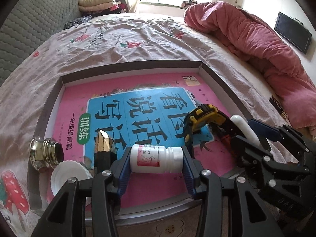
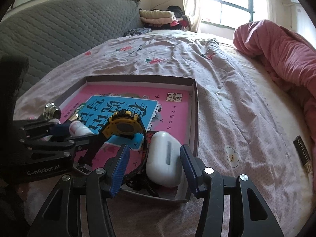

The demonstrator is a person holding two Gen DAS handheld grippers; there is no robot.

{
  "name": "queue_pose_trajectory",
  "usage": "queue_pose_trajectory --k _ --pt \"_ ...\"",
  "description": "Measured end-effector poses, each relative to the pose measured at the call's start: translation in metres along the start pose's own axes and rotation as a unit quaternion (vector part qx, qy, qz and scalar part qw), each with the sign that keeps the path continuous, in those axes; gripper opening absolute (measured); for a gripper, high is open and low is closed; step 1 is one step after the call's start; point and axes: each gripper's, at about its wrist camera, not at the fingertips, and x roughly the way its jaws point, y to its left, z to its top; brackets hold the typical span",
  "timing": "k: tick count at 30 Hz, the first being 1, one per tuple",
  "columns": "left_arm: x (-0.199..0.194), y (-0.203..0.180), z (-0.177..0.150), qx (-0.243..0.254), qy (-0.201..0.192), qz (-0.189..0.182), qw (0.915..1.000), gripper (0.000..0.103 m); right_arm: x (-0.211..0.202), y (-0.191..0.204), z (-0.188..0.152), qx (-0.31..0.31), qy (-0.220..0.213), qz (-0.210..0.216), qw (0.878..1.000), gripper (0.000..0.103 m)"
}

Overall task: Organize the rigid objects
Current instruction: 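Lower the pill bottle with the left gripper while the right lowers the earbuds case, then open both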

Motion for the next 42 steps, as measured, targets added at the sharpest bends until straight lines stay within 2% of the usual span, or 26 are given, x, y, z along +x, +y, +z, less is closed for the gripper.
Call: queue_pose_trajectory --k 12,21,31,36,42 --pt "0.0 -0.01 -0.006 0.026 -0.005 0.025 0.9993 0.047 -0.003 -0.004 0.0 0.02 -0.003 0.017 1.0 0.055" --pt "-0.002 -0.011 -0.007 0.004 0.001 0.039 0.9992 0.047 -0.003 -0.005 0.0 0.021 -0.003 0.016 1.0 0.055" --pt "-0.006 -0.008 -0.011 -0.02 -0.01 0.035 0.9991 0.046 -0.007 -0.005 0.001 0.016 -0.013 0.009 1.0 0.058" --pt "-0.011 0.001 -0.014 -0.048 -0.016 0.011 0.9987 0.047 -0.011 -0.006 0.001 0.015 -0.024 0.01 1.0 0.06" --pt "-0.022 -0.001 -0.021 -0.044 -0.031 0.007 0.9985 0.047 -0.016 0.0 -0.001 -0.001 -0.037 0.004 0.999 0.066"
